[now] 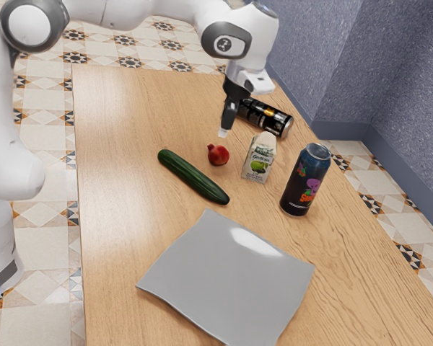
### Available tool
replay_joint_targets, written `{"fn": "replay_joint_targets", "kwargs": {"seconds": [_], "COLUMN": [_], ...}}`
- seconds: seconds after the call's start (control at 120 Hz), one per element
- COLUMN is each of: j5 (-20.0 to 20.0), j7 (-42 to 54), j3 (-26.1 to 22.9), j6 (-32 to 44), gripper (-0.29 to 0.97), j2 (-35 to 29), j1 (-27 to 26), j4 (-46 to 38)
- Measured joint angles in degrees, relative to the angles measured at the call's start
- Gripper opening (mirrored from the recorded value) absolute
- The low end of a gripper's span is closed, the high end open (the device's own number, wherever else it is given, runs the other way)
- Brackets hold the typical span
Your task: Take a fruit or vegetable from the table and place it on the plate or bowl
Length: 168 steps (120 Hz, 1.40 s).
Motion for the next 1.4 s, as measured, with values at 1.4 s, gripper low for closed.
{"fn": "replay_joint_targets", "kwargs": {"seconds": [1.4], "j5": [1.0], "j7": [5.1], "j3": [5.9], "j6": [22.8], "gripper": [0.37], "j2": [-6.9], "j1": [0.8], "j4": [-12.8]}}
